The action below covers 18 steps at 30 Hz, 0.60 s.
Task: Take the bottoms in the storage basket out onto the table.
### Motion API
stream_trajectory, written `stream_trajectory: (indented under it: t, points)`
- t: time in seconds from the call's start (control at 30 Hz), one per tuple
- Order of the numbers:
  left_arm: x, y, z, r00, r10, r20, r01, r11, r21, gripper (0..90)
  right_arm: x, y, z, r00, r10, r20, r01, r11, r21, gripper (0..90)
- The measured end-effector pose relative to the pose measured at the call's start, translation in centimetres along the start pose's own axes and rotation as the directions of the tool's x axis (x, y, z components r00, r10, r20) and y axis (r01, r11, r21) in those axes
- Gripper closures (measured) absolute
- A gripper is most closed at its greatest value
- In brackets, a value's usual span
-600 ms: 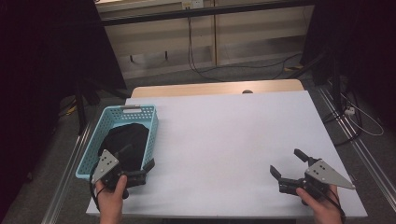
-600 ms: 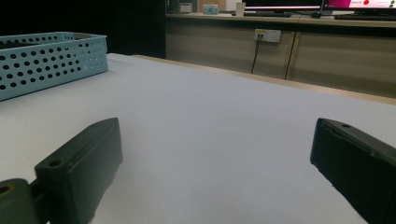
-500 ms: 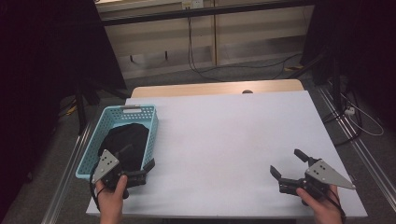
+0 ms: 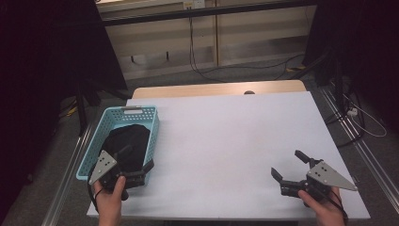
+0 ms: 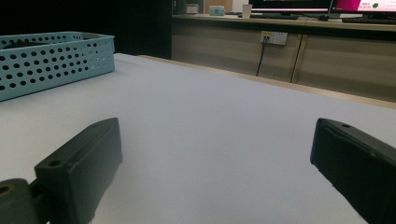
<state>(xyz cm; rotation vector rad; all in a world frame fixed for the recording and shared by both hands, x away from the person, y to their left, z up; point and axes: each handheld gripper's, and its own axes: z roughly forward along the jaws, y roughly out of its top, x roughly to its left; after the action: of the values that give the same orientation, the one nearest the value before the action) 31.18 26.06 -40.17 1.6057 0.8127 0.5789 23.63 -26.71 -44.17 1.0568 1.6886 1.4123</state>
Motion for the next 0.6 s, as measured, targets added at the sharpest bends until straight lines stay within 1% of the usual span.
stream_trajectory:
  t: [0.03, 0.1, 0.2, 0.27, 0.3, 0.37, 0.5, 0.6]
  points:
    - [0.0, 0.1, 0.0, 0.9999, -0.013, 0.003, 0.013, 0.9999, -0.004, 1.3, 0.0, 0.0, 0.0, 1.0, -0.004, -0.001, 0.004, 1.0, 0.001, 1.4]
    - [0.1, 0.4, -0.1, 0.9997, -0.022, 0.007, 0.022, 0.9997, -0.011, 1.3, 0.0, 0.0, 0.0, 1.0, -0.004, -0.001, 0.004, 1.0, 0.004, 1.4]
    - [0.2, 0.6, -0.3, 0.9999, -0.015, 0.005, 0.015, 0.9998, -0.01, 1.3, 0.0, -0.1, -0.1, 1.0, 0.0, 0.001, 0.0, 1.0, 0.007, 1.5]
    - [0.3, 0.8, -0.4, 0.9996, -0.026, 0.007, 0.026, 0.9996, -0.01, 1.2, 0.0, -0.1, -0.1, 1.0, 0.001, -0.001, -0.001, 1.0, 0.005, 1.5]
    - [0.3, 0.9, -0.4, 0.9998, -0.021, 0.007, 0.021, 0.9998, -0.006, 1.3, 0.0, -0.1, -0.2, 1.0, 0.0, -0.001, 0.0, 1.0, 0.004, 1.5]
    - [0.3, 1.2, -0.4, 0.9995, -0.029, 0.014, 0.029, 0.9995, -0.015, 1.3, 0.1, 0.0, -0.2, 1.0, -0.001, -0.005, 0.001, 1.0, 0.003, 1.5]
    - [0.3, 1.7, -0.5, 0.9994, -0.026, 0.021, 0.026, 0.9995, -0.019, 1.3, 0.2, -0.1, -0.1, 0.9999, -0.003, -0.01, 0.003, 1.0, 0.009, 1.6]
    - [0.6, 2.5, -0.4, 0.9997, -0.006, 0.022, 0.006, 0.9999, -0.009, 1.3, 0.2, -0.1, -0.1, 0.9998, -0.006, -0.017, 0.006, 1.0, 0.009, 1.6]
